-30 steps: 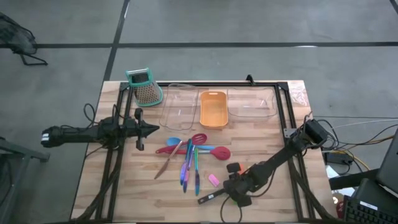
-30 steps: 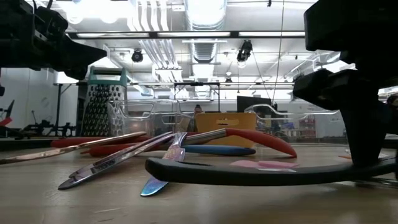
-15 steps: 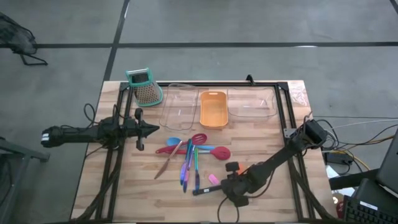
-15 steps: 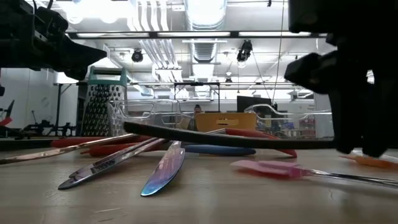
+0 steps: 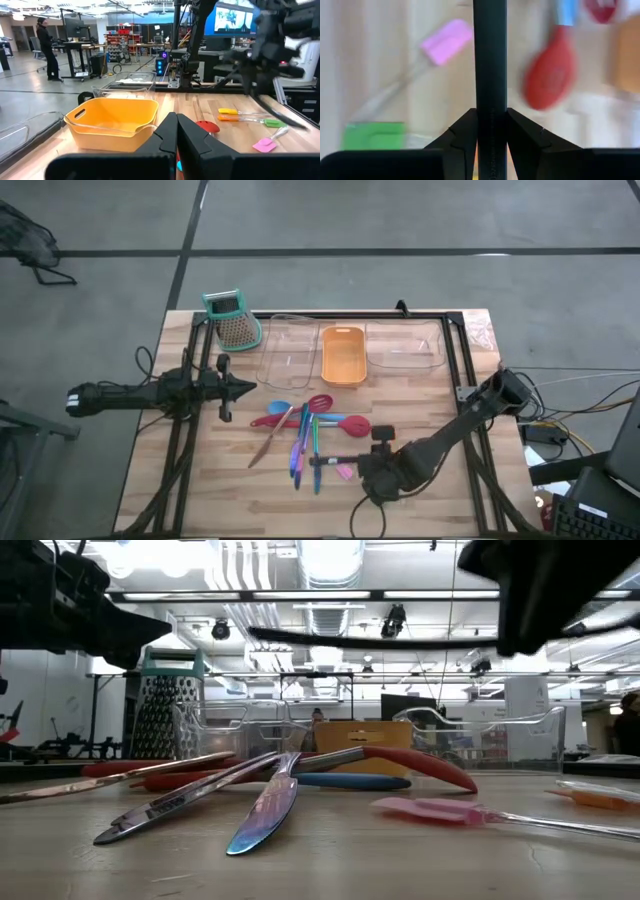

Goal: Pick & Place Kitchen Items
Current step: Put the black slotted serving spoon into the right transparent bin

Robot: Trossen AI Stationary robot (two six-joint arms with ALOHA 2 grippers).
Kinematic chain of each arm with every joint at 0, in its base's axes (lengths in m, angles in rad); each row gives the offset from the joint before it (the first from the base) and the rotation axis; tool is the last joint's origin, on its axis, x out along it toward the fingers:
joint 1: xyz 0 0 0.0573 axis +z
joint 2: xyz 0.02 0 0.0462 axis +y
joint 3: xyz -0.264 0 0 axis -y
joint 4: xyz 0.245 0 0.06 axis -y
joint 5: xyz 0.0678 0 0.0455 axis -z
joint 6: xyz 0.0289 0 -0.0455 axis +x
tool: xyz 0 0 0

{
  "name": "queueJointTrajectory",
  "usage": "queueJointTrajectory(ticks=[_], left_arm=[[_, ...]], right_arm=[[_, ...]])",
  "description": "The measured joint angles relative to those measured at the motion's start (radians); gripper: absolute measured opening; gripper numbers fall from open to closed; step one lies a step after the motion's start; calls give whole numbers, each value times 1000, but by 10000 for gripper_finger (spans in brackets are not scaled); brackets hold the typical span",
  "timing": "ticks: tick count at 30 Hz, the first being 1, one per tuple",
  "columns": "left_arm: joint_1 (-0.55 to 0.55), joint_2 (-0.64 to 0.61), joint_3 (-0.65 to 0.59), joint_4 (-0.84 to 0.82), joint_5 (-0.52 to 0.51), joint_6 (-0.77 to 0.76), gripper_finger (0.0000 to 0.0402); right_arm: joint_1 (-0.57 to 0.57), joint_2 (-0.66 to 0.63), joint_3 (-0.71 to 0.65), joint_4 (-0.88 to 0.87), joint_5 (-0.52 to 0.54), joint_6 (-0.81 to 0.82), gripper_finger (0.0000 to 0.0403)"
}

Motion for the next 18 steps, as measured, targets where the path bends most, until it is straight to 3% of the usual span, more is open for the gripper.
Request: queueJointTrajectory(ticks=[9, 18], left_arm=[[0, 0, 0, -1, 0, 0, 5], [0, 0, 0, -4, 0, 0, 5]], right_arm=[[-24, -156, 9, -233, 370, -13, 77], [-199, -385, -96, -253, 614, 30, 86]])
